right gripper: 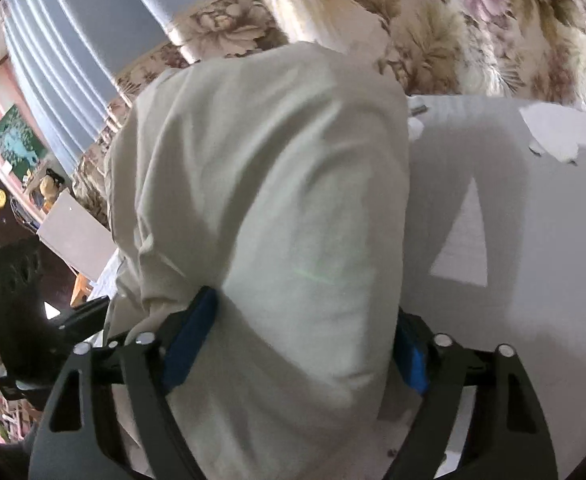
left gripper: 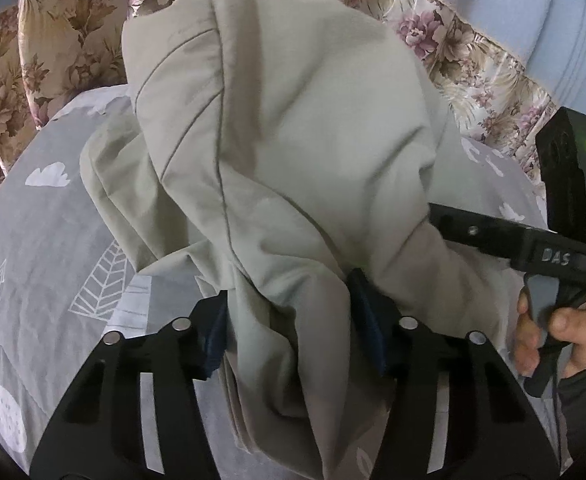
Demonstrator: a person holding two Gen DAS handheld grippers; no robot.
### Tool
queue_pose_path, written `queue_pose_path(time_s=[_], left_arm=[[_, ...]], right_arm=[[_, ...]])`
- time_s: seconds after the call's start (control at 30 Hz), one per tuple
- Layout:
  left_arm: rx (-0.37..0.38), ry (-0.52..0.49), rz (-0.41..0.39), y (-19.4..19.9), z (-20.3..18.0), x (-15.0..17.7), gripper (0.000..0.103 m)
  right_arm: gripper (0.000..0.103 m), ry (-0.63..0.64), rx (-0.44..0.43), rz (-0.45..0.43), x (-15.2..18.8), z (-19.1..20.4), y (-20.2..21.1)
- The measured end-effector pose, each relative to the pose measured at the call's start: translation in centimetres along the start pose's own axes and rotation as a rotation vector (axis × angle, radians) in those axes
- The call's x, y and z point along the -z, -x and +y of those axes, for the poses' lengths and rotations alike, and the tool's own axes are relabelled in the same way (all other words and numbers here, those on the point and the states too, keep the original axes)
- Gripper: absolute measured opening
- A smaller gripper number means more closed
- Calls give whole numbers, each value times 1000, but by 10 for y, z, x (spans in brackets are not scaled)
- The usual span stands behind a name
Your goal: Fold large clothes
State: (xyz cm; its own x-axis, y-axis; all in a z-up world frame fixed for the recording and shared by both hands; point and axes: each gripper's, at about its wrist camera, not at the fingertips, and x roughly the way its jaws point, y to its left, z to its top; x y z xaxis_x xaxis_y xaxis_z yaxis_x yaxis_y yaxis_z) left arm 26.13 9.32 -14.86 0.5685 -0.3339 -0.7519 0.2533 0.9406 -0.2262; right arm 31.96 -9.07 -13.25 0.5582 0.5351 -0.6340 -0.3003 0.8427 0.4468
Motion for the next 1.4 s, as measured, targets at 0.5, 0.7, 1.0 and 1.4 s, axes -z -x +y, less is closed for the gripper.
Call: queue_pose_path(time_s=[0.5,0.7,1.0,1.4], left_arm=[[-6,-139,-191,76,-102,-23,15],[72,-265,-192,79,-180,9,15],[28,-339,-20,13,-209,69,48],[-205,-251,-193,129,-179,64,100]], right_arm=[[34,193,113,-301,8,-2,145],[35,201,261,-278,57,-53,226],[57,192,380,-84,110,-111,229],[101,44,523,-287,139,-56,306]])
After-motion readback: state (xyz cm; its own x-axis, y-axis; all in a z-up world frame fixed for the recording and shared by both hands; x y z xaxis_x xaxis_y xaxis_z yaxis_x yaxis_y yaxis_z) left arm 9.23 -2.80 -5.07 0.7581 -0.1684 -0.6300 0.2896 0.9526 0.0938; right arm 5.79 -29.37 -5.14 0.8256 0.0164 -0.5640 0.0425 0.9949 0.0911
